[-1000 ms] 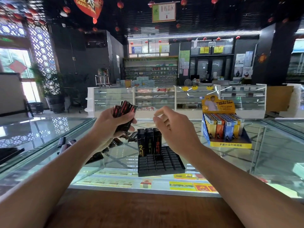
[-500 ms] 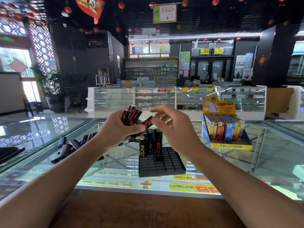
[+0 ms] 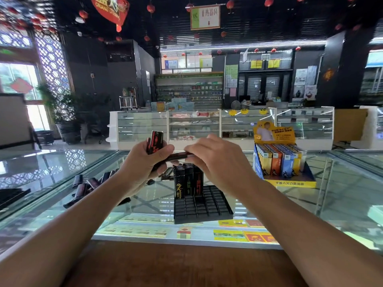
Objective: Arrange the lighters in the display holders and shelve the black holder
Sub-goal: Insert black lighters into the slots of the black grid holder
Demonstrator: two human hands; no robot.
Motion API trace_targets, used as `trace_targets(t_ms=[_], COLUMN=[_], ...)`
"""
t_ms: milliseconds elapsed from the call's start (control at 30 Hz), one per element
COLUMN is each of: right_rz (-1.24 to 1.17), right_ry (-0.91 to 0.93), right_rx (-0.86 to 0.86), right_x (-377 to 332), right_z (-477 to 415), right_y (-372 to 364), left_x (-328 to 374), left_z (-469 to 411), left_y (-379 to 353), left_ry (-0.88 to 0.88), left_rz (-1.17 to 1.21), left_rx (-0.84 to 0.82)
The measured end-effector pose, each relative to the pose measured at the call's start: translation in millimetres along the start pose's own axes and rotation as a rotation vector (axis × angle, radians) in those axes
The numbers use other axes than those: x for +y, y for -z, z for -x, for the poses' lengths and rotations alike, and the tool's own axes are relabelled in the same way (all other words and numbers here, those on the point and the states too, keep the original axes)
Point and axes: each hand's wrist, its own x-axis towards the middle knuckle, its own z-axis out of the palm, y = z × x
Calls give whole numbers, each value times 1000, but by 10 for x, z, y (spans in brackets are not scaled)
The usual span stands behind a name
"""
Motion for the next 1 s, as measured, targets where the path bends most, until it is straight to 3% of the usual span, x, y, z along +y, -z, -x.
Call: trace_targets(t_ms=[67, 200, 300, 400, 567, 1000], right_rz=[0, -533, -780, -997, -1113, -1019], right_ry=[-83, -601, -774, -852, -944, -906], right_rx=[0, 7, -77, -197, -262, -338], right_x=[42, 172, 314, 374, 403, 336], right_z=[-12, 63, 143, 249, 321, 304], right_y=[7, -51, -88, -149, -228, -204], left_x=[-25, -77, -121, -158, -189, -200], left_z=[-7, -31, -52, -57, -52, -37], left_y=[4, 84, 135, 133, 109, 65], left_ry=[7, 42, 77, 125, 163, 183], left_rz=[20, 63, 84, 43, -31, -109], left_rx=[10, 58, 87, 97, 81, 95])
